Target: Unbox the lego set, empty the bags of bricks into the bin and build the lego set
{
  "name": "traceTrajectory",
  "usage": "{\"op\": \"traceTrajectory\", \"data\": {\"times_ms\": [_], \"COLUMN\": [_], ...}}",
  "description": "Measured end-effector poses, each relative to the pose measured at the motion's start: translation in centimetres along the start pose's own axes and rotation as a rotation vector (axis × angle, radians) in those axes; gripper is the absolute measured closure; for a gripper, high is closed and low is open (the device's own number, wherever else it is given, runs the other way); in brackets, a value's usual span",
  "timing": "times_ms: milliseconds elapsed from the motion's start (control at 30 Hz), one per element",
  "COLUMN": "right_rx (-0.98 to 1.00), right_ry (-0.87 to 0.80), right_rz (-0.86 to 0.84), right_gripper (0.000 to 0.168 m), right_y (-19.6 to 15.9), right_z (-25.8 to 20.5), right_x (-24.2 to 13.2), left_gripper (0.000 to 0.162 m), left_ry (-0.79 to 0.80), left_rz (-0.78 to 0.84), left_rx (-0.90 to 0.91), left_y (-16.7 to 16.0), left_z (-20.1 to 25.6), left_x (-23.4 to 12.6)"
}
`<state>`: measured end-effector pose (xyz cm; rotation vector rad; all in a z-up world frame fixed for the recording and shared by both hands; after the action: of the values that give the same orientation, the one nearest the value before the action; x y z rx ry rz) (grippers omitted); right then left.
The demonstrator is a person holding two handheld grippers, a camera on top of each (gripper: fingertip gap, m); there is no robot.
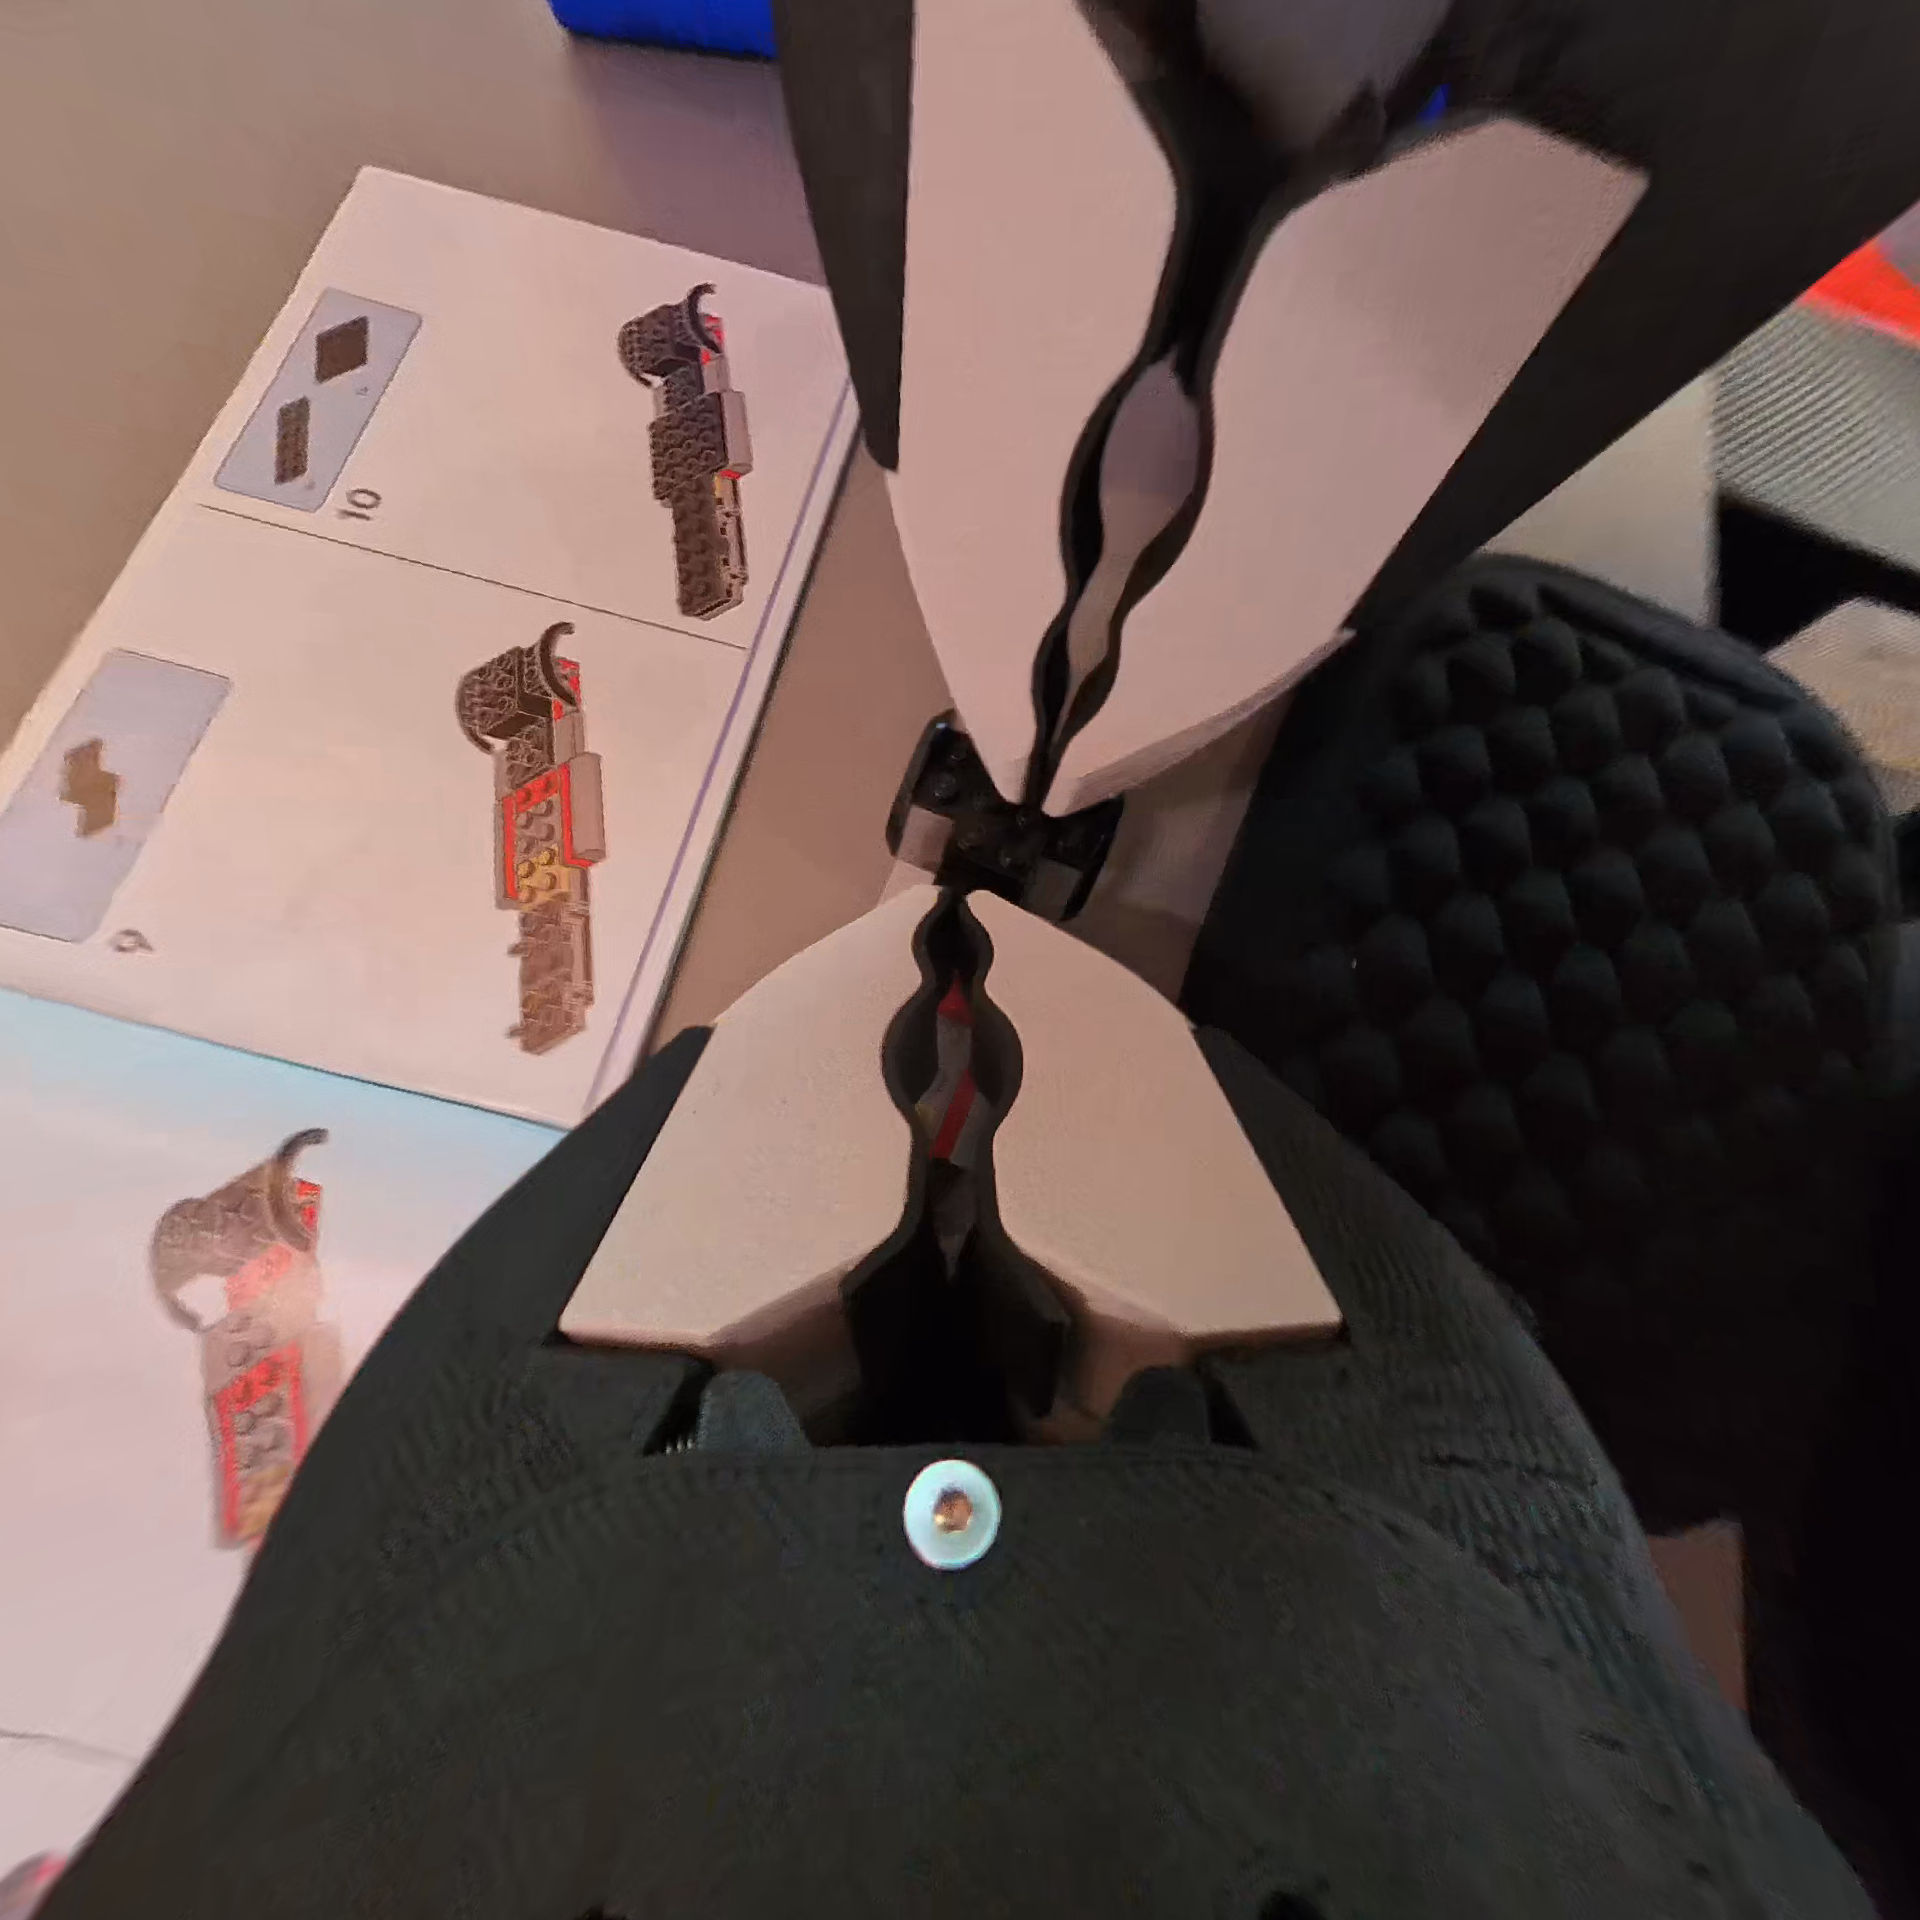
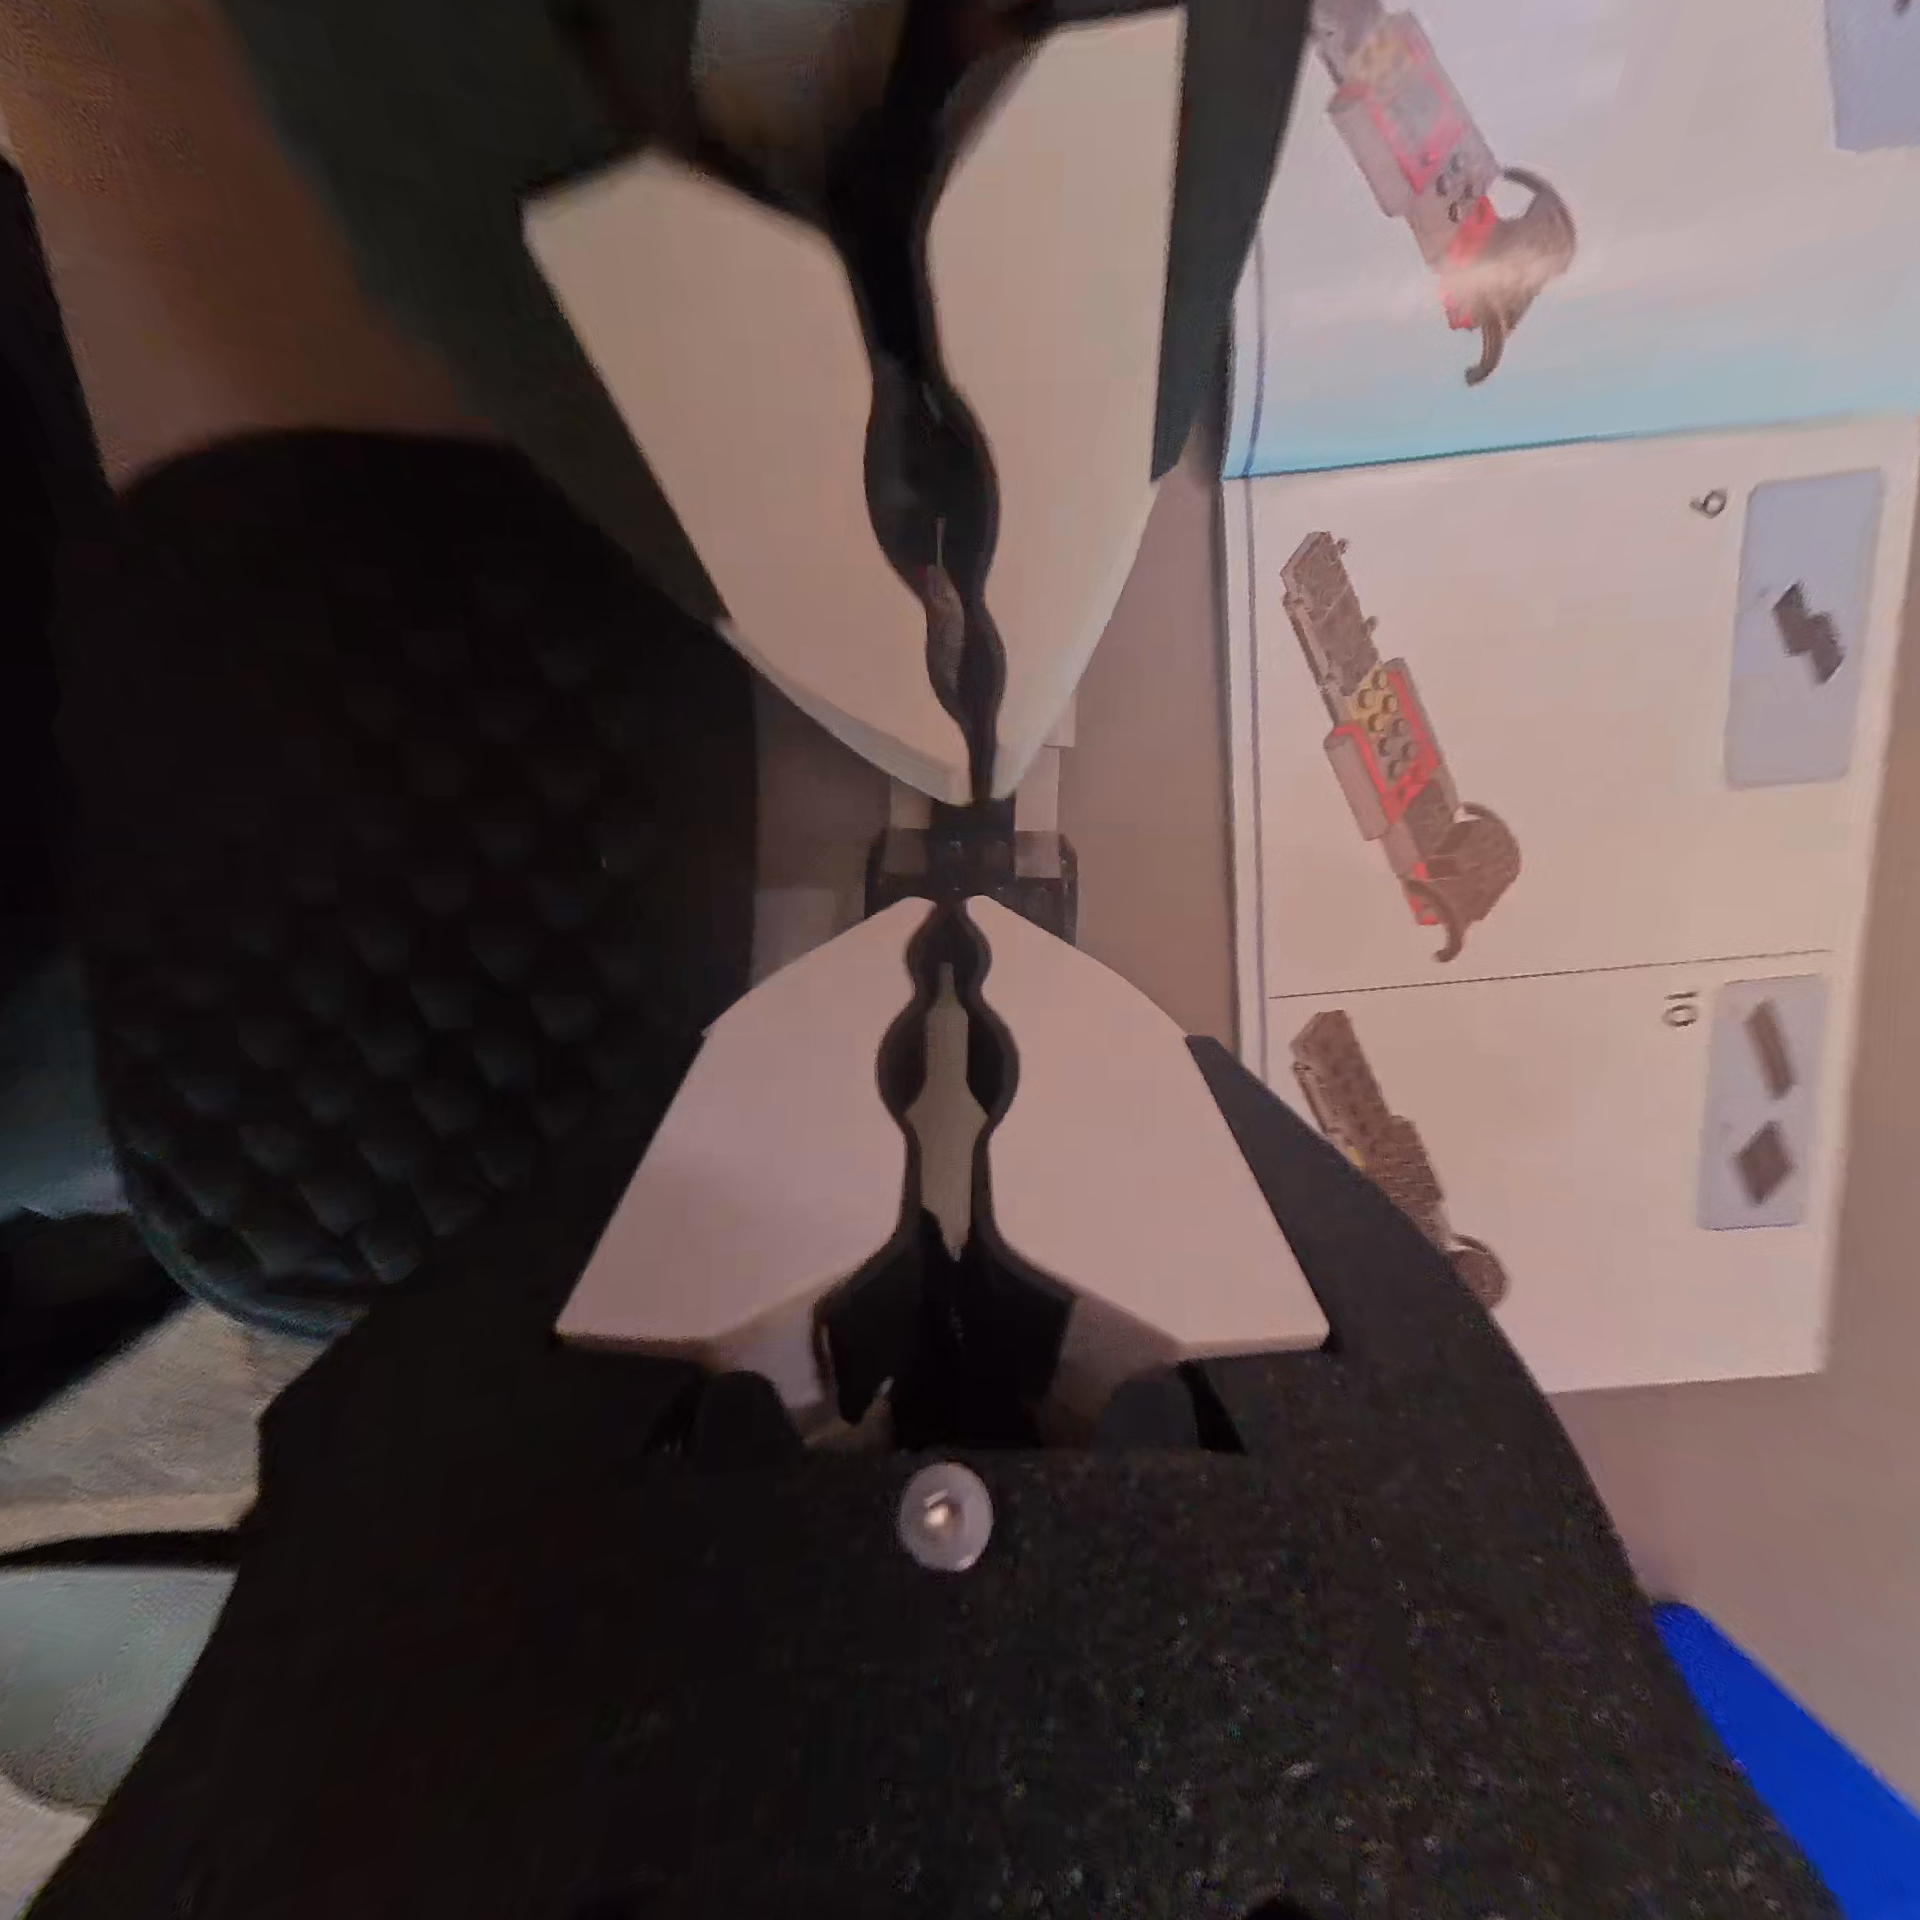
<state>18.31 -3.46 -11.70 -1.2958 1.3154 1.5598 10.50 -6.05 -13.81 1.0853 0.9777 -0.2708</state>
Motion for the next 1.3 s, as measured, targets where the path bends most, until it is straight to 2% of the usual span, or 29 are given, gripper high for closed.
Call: {"op": "traceTrajectory", "data": {"times_ms": [67, 133, 200, 267, 367, 533, 633, 733, 833, 933, 1100, 1200, 1300], "right_rx": [-0.048, 0.005, 0.062, 0.075, 0.096, 0.069, -0.003, -0.053, -0.063, 0.027, 0.265, 0.381, 0.525], "right_ry": [-0.038, -0.045, -0.039, -0.064, -0.074, -0.131, -0.145, -0.149, -0.137, -0.101, -0.173, -0.344, -0.524], "right_rz": [0.025, 0.176, 0.264, 0.267, 0.294, 0.325, 0.31, 0.298, 0.293, 0.321, 0.607, 0.755, 0.815], "right_gripper": [0.159, 0.145, 0.123, 0.116, 0.114, 0.114, 0.125, 0.125, 0.125, 0.113, 0.09, 0.091, 0.104], "right_y": [-0.1, 0.1, -0.3, -0.9, -1.2, -1.7, -1.9, -2.3, -2.7, -3.0, -3.0, -3.9, -5.6], "right_z": [-0.2, -0.4, -0.7, -0.8, -0.8, 0.1, 0.1, 0.4, 0.7, 0.8, 1.5, 1.9, 2.5], "right_x": [-0.8, -2.4, -3.0, -2.1, -0.1, 1.6, 1.9, 1.8, 1.7, 1.3, -0.8, -1.7, -1.9], "left_gripper": [0.149, 0.136, 0.131, 0.128, 0.128, 0.127, 0.117, 0.11, 0.11, 0.112, 0.111, 0.108, 0.109], "left_ry": [-0.041, -0.014, 0.039, 0.046, 0.057, 0.045, -0.028, -0.078, -0.103, -0.107, -0.084, -0.072, -0.065], "left_rz": [0.097, 0.183, 0.191, 0.161, 0.133, 0.203, 0.185, 0.21, 0.283, 0.332, 0.404, 0.432, 0.446], "left_rx": [-0.054, -0.066, -0.071, -0.056, -0.043, -0.027, -0.047, -0.041, -0.062, -0.127, -0.168, -0.184, -0.196], "left_y": [0.1, -0.3, -1.7, -3.0, -4.0, -3.3, -3.6, -3.6, -3.3, -3.3, -3.2, -3.1, -3.0], "left_z": [0.0, -0.4, -0.8, -0.7, -0.6, -0.6, -0.6, -0.7, -1.1, -1.8, -2.4, -2.7, -2.9], "left_x": [-1.6, -3.8, -5.1, -5.2, -4.5, -3.9, -3.5, -3.7, -4.3, -4.8, -5.4, -5.6, -5.6]}}
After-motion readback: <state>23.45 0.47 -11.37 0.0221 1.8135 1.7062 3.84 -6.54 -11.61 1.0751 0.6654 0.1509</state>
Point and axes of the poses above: each gripper's, where its closed fingertips meet, x out along the fingers, y out of its top, z = x × y across the jaws, the point moved 6 cm from there along -x, back along the fingers, and after that the axes turned 9 degrees about -z, right-handed, at the moved point
